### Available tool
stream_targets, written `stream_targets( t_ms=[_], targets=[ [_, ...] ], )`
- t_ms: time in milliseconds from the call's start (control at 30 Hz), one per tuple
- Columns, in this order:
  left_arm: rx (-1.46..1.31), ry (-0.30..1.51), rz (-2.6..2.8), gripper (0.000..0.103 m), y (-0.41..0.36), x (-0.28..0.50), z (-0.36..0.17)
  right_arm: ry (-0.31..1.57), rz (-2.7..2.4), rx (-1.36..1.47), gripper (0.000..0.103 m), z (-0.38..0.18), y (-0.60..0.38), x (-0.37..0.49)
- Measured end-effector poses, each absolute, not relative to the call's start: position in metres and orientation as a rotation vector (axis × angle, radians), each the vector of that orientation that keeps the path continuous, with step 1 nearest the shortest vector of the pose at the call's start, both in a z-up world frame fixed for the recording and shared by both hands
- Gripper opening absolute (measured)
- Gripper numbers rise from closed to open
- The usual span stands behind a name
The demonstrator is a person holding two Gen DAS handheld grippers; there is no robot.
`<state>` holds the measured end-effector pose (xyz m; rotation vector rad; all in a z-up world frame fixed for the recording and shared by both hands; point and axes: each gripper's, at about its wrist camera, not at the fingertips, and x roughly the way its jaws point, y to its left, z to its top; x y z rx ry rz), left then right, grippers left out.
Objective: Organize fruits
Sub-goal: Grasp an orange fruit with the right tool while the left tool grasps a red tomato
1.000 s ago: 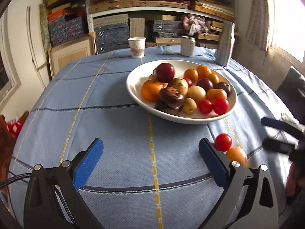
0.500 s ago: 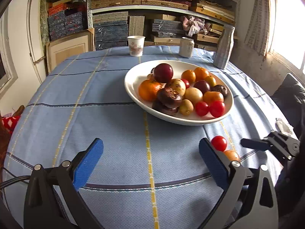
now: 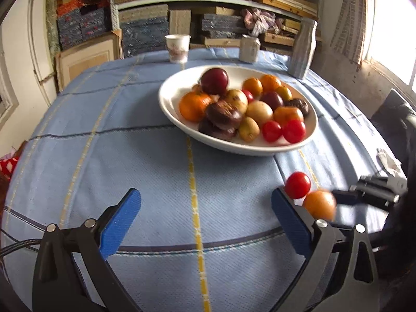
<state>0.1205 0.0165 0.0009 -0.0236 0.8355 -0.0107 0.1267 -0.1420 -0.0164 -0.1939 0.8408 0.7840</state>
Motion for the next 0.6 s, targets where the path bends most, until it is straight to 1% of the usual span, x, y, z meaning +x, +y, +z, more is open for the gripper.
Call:
stream_targets(
  t_ms=[100, 267, 500, 567, 600],
  targets=[
    [-0.006, 0.855, -0.048, 0.098, 0.004, 0.121, -0.004, 0.757, 0.699, -0.182, 0.038, -0.001, -0.170, 0.126],
    [0.016, 0.870, -0.110, 0.098, -0.023, 0.130, -0.004, 0.790, 0.614, -0.069, 0.038, -0.007, -0.214, 0.141],
    [0.084, 0.860, -0.165, 0.098, -0.054, 0.136, -0.004, 0.780, 0.617, -0.064, 0.038, -0.008, -0.215, 0.141],
    [0.123, 0.861, -0.198, 0.094, -0.066, 0.137, -0.006, 0.775, 0.613, -0.049, 0.038, -0.007, -0.219, 0.143],
    [0.138, 0.866, -0.210, 0.081, -0.070, 0.138, -0.007, 0.772, 0.608, -0.041, 0.038, -0.006, -0.221, 0.142]
  ],
)
